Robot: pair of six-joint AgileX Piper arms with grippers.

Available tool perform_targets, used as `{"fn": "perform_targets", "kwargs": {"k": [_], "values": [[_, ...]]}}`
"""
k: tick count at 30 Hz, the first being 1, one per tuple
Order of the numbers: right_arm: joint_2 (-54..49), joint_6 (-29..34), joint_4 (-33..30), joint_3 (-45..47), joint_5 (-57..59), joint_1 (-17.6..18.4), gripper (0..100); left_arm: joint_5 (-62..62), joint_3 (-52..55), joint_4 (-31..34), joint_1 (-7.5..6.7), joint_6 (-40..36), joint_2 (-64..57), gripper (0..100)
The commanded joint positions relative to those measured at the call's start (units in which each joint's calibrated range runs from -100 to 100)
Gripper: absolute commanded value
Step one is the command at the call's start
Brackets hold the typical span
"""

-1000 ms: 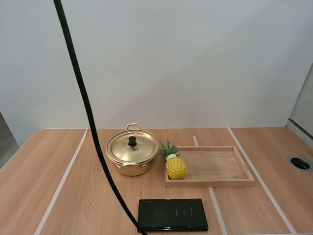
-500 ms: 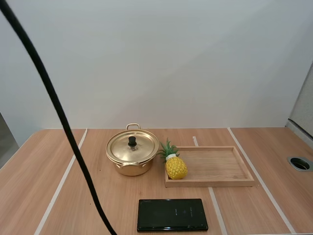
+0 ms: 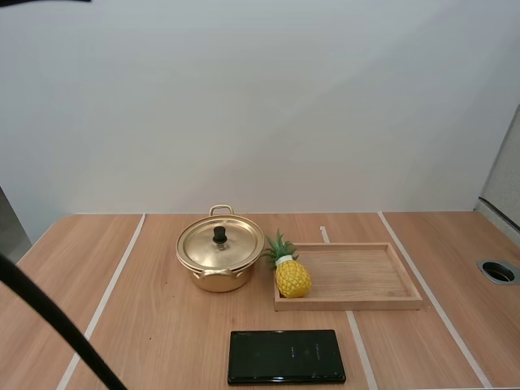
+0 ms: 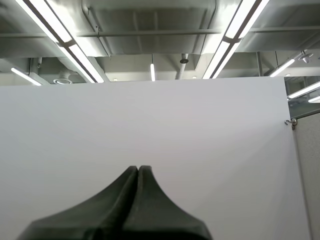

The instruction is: Open the pot, put the grape inside, and close it

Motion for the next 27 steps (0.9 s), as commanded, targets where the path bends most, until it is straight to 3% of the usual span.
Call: {"fn": "perform_targets", "kwargs": {"k": [1, 7, 14, 21, 27], "values": [[-1.6, -3.41, 5.07, 0.2, 3.55, -0.28, 0, 0.91, 0.27, -1.2, -0.17, -0.58, -0.3, 0], [-3.6, -4.6, 6.8, 0.2, 13.57, -0.53, 0, 8.13, 0.27, -1.35, -0.17, -1.99, -2.87, 0], [-3.6, -5.35, 10.12, -2.62, 25.3, -3.04, 0, 9.9, 0.27, 3.92, -2.13, -1.99, -3.86, 0], [-3.6, -9.82, 12.62, 2.12, 18.38, -3.39, 0, 8.58, 3.12, 5.67, -2.28, -1.99, -3.86, 0], [-3.6, -11.7, 12.31, 17.35, 6.66, -3.39, 0, -0.12, 16.35, 5.67, -2.28, -1.99, -3.86, 0]]}}
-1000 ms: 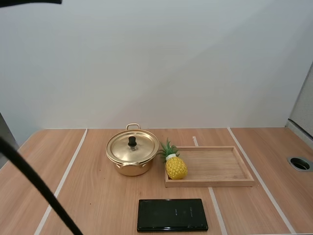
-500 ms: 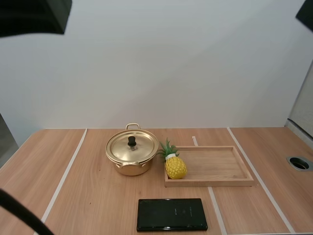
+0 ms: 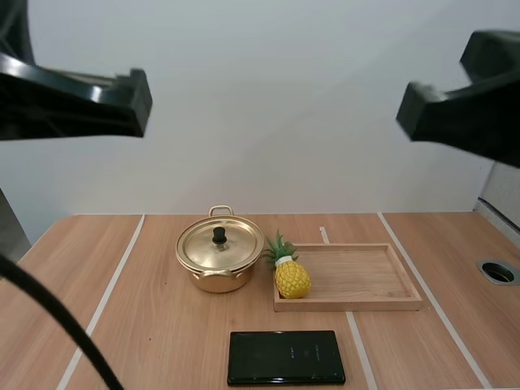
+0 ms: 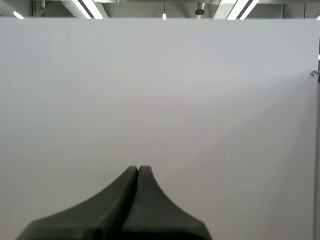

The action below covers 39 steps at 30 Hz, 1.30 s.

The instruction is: Open the pot, put the grape inside, and close it

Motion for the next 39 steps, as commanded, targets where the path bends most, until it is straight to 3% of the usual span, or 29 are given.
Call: {"fn": "perform_targets", "kwargs": {"k": [1, 8, 14, 20, 28, 32, 39], "values": [[-0.15, -0.76, -0.24, 8.1, -7.45, -0.23, 0, -7.86, 9.67, 0.51, -0.29, -0.47, -0.38, 0], [-0.15, -1.15, -5.12, 25.25, -16.95, -0.15, 0, -19.45, 27.62, 0.51, -0.29, -0.32, -0.38, 0], [-0.15, -1.15, -8.98, 38.49, -25.32, 0.08, 0, -19.74, 39.78, 0.51, -0.29, -0.23, -0.38, 0], [-0.15, -1.15, -10.69, 47.7, -24.09, 0.08, 0, -19.38, 45.64, 0.51, -0.29, -0.23, -0.38, 0], [-0.15, -1.15, -10.69, 49.61, -23.46, 0.08, 0, -19.37, 46.28, 0.51, -0.29, -0.23, -0.38, 0], [-0.15, -1.05, -7.8, 49.61, -23.09, 0.08, 0, -17.2, 46.28, 0.51, -0.29, -0.23, -0.38, 0], [-0.15, -1.05, -5.02, 49.61, -16.89, 0.08, 0, 1.23, 46.28, 0.4, -0.29, -0.23, -0.38, 0]]}}
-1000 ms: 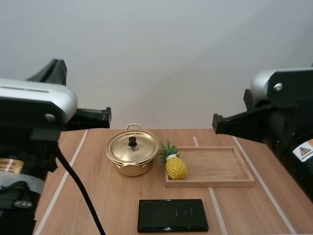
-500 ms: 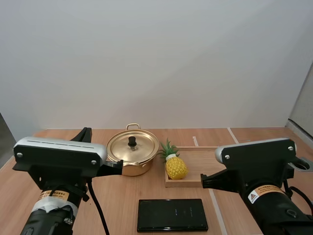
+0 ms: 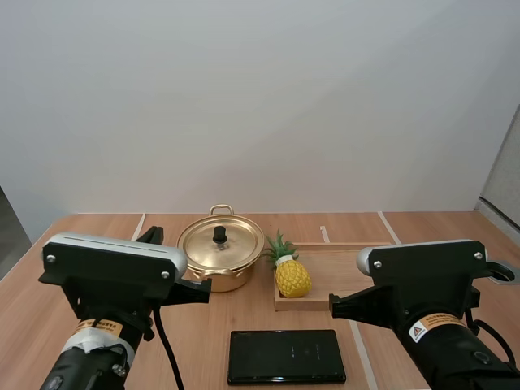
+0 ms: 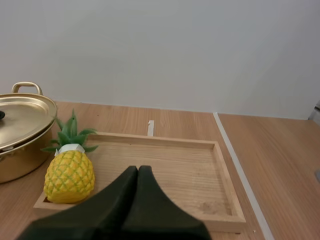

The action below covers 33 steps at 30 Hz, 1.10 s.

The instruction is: Open the pot, put the grape inside, and close it

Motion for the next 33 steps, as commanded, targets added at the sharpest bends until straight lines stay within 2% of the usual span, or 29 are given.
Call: {"fn": "perform_targets", "kwargs": {"k": [1, 9, 12, 19, 24, 27, 33], "values": [[-0.35, -0.27, 0.45, 0.22, 0.99, 0.01, 0, 6.53, 0.15, 0.19, -0.29, -0.23, -0.29, 0], [-0.35, -0.27, 0.45, 0.22, 0.99, 0.01, 0, 8.67, 1.2, 0.19, -0.29, -0.67, -0.29, 0], [-0.35, -0.27, 0.45, 0.22, 0.99, 0.01, 0, 15.37, 1.2, -0.24, -0.29, -0.7, -0.29, 0], [-0.35, 0.12, 2.51, 1.3, 0.65, 0.01, 0, 13.95, 1.2, -0.22, -0.16, -1.42, -0.29, 0], [-0.35, 0.12, 2.72, 6.27, -3.64, 0.01, 0, 13.98, 1.2, -0.22, -0.16, -1.55, -0.29, 0], [-0.35, 0.6, 2.75, 6.27, -5.51, 0.01, 0, 14.16, 1.2, -0.22, -0.01, -1.7, -0.29, 0], [-0.35, 1.6, 2.86, 6.27, -5.51, 0.01, 0, 20.72, 1.2, -0.22, 0.26, -2.17, -0.29, 0]]}}
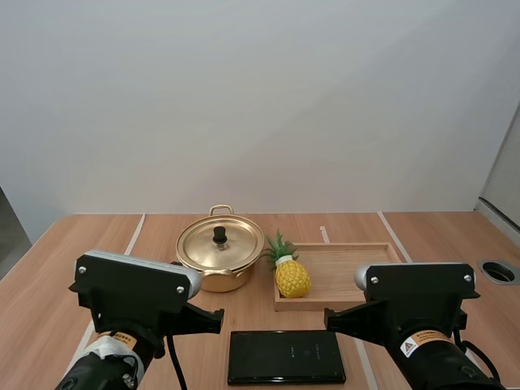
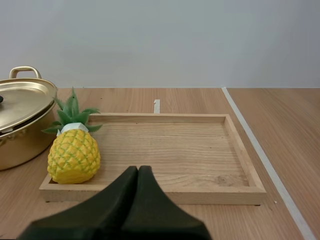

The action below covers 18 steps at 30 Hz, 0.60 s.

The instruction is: Open the pot, put the grape inside, and close it

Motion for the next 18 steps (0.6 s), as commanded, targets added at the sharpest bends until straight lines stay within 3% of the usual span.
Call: {"fn": "perform_targets", "kwargs": {"k": [1, 12, 18], "values": [[-0.35, 0.4, 0.03, 0.2, -1.55, 0.01, 0, 2.39, 0.08, -0.31, 0.27, -0.73, -0.29, 0], [-0.35, 0.4, 0.03, 0.2, -1.55, 0.01, 0, 2.16, 0.08, -0.31, 0.71, -0.96, -0.29, 0], [-0.35, 0.4, 0.16, 0.2, -1.55, 1.8, 0, 1.54, 0.08, -0.31, 0.71, -0.96, -0.29, 0]]}}
